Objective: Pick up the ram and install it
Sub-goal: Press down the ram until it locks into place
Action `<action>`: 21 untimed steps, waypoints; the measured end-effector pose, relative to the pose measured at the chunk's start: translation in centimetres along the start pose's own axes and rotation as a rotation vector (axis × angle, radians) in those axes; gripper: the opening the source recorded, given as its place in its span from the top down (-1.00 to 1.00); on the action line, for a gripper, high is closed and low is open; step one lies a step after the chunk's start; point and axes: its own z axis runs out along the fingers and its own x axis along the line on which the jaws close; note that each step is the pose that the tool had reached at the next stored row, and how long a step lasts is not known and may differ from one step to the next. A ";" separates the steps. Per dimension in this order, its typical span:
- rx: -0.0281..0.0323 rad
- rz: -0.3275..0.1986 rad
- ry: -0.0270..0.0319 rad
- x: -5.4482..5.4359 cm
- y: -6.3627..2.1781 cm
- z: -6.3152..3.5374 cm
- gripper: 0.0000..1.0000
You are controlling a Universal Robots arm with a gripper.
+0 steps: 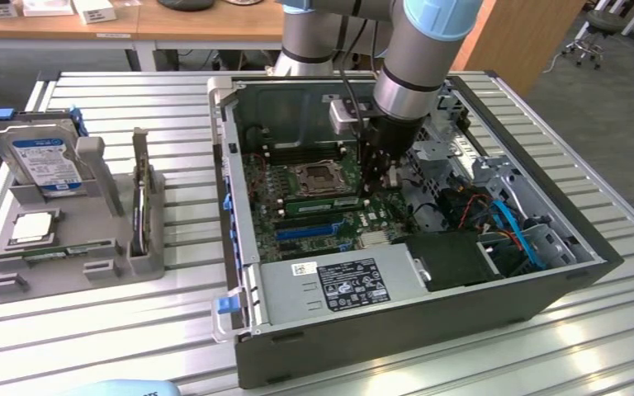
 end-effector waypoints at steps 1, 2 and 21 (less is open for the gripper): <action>0.0000 0.000 0.0000 0.0 0.00 0.00 0.80; 0.0000 0.000 -0.0001 0.0 0.00 0.02 0.80; -0.0001 0.000 -0.0035 0.0 -0.01 0.31 0.80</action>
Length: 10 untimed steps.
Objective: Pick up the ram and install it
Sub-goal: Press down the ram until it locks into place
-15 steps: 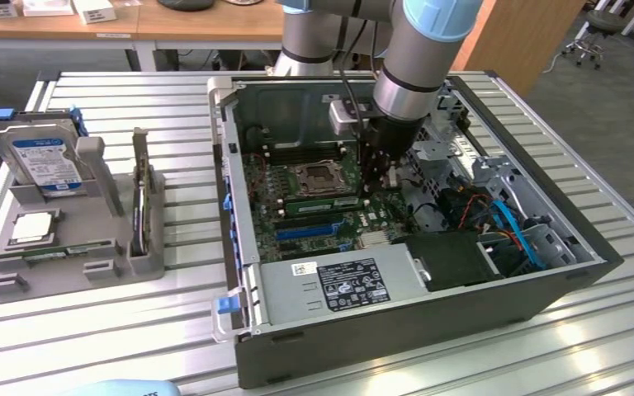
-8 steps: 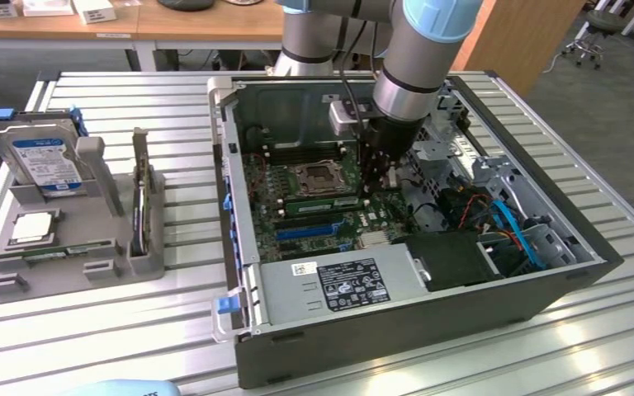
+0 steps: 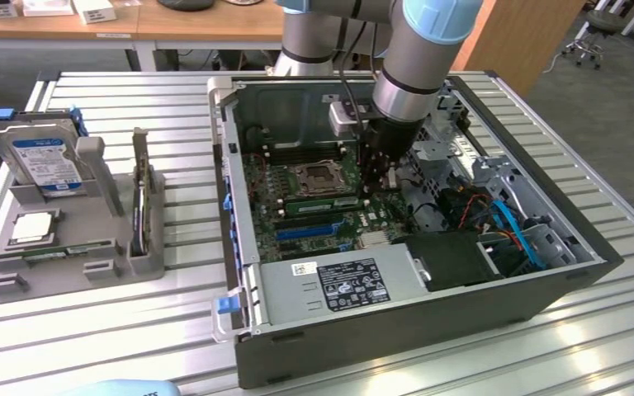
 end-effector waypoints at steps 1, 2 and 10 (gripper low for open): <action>0.0000 0.000 -0.0002 0.0 0.00 0.01 0.80; 0.0001 0.000 -0.0004 0.0 0.00 0.05 0.80; 0.0001 0.000 -0.0002 0.0 0.00 0.13 0.80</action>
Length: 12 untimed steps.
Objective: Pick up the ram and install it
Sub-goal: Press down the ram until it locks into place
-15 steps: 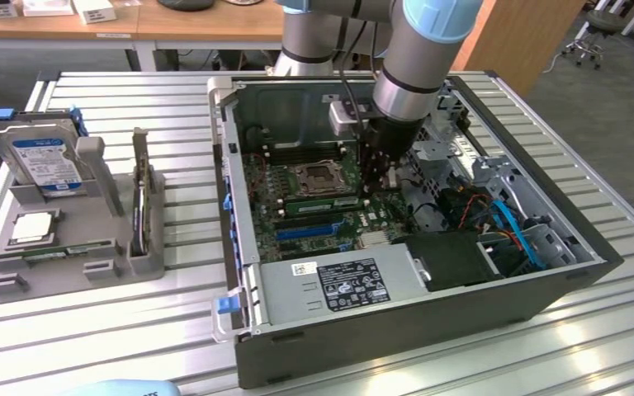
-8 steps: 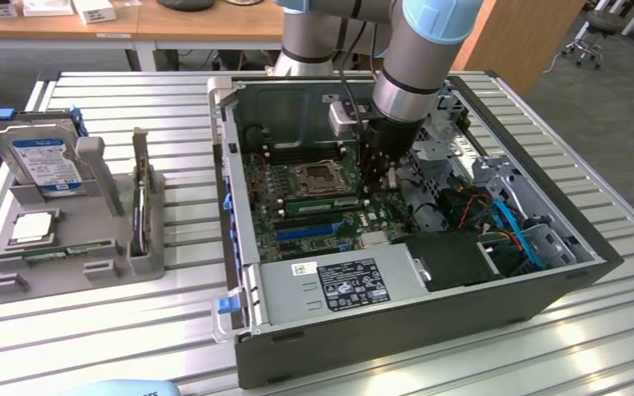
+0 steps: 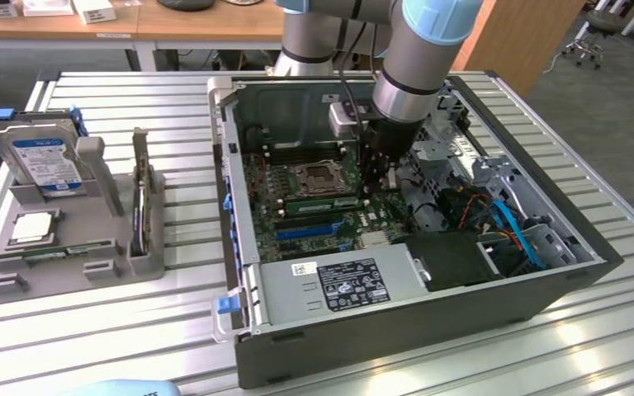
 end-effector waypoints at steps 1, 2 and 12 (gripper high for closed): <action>0.0000 0.000 0.0000 0.0 0.00 0.00 0.80; -0.0001 0.000 0.0001 0.0 0.00 0.00 0.80; 0.0000 0.000 0.0002 0.0 -0.01 0.20 0.80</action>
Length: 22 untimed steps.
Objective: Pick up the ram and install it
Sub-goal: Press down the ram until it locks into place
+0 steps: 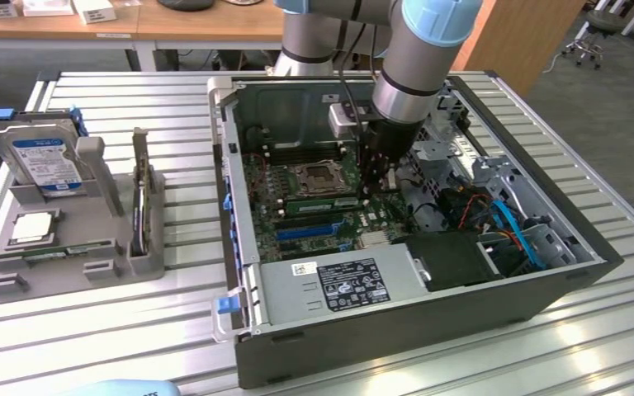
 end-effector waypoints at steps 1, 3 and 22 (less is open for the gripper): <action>0.0000 0.000 0.0000 0.0 0.00 0.00 0.80; 0.0000 0.000 -0.0001 0.0 0.00 0.00 0.80; -0.0001 0.000 0.0007 -0.1 0.14 -1.64 0.80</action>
